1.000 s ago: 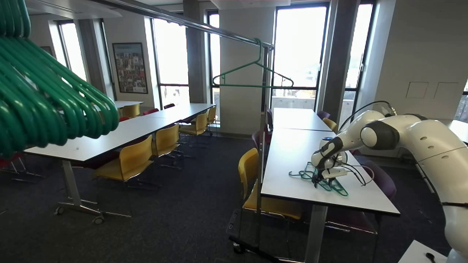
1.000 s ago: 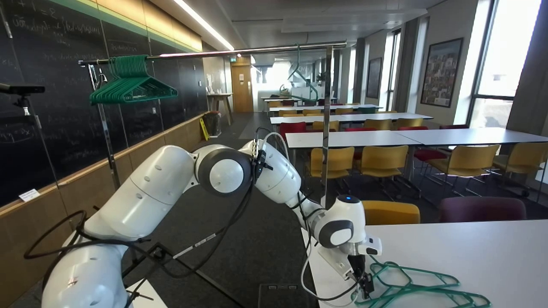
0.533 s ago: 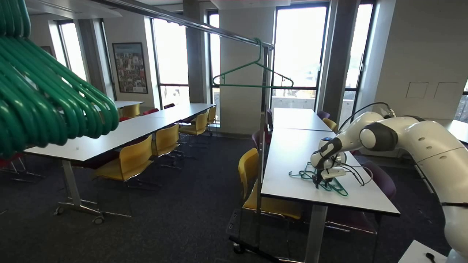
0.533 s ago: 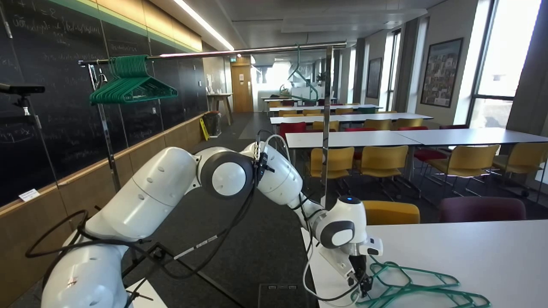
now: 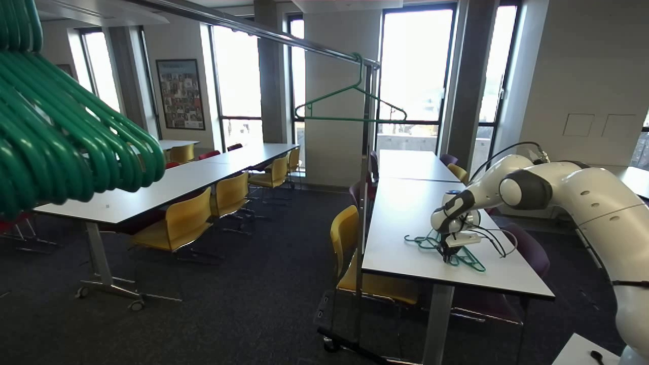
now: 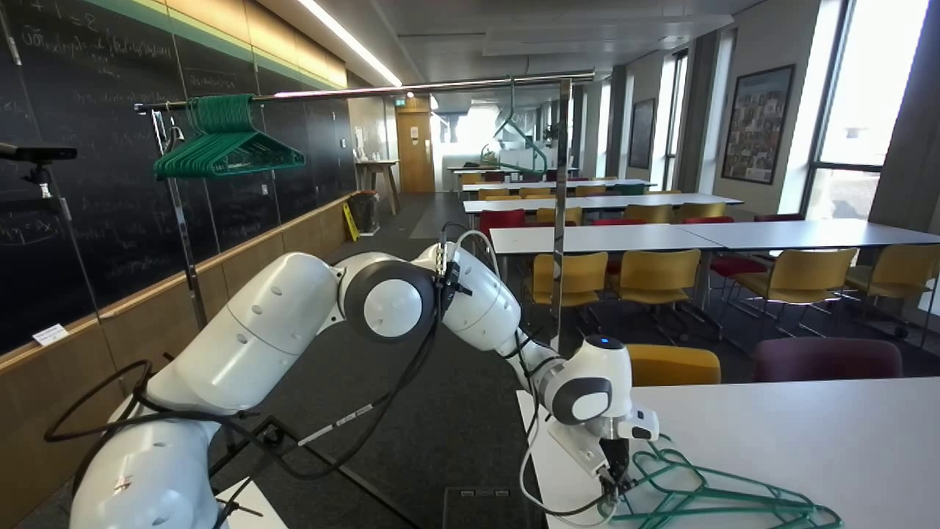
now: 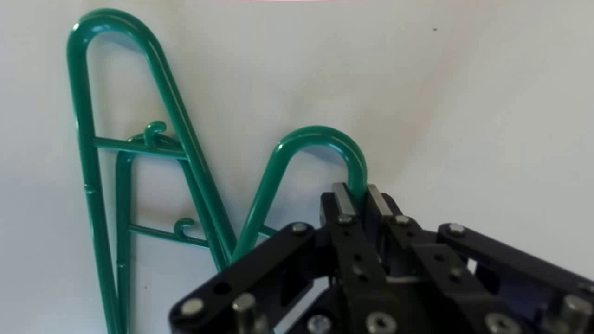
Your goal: Put one hanger from the table on the rail.
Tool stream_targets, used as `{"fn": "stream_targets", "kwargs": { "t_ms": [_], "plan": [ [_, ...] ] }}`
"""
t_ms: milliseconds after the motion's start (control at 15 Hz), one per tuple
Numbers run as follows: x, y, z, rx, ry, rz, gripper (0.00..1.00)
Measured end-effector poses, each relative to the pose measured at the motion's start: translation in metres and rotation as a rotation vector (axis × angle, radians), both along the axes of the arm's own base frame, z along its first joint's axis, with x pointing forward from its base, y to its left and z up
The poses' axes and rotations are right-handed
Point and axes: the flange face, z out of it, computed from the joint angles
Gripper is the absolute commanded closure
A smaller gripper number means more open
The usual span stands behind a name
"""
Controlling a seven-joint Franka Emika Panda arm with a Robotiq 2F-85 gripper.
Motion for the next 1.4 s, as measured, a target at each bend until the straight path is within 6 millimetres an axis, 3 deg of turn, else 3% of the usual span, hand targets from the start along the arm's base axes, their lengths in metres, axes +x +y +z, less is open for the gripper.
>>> {"fn": "stream_targets", "kwargs": {
  "t_ms": [467,800,1133,1400],
  "plan": [
    [0.002,-0.006,0.007,-0.009,-0.009,-0.002,0.97],
    [0.010,0.002,0.038,-0.075,-0.153,0.029,0.97],
    [-0.004,0.034,0.073,-0.041,-0.216,0.133,0.97],
    [-0.030,0.073,0.112,0.046,-0.262,0.277,0.97]
  ]
}}
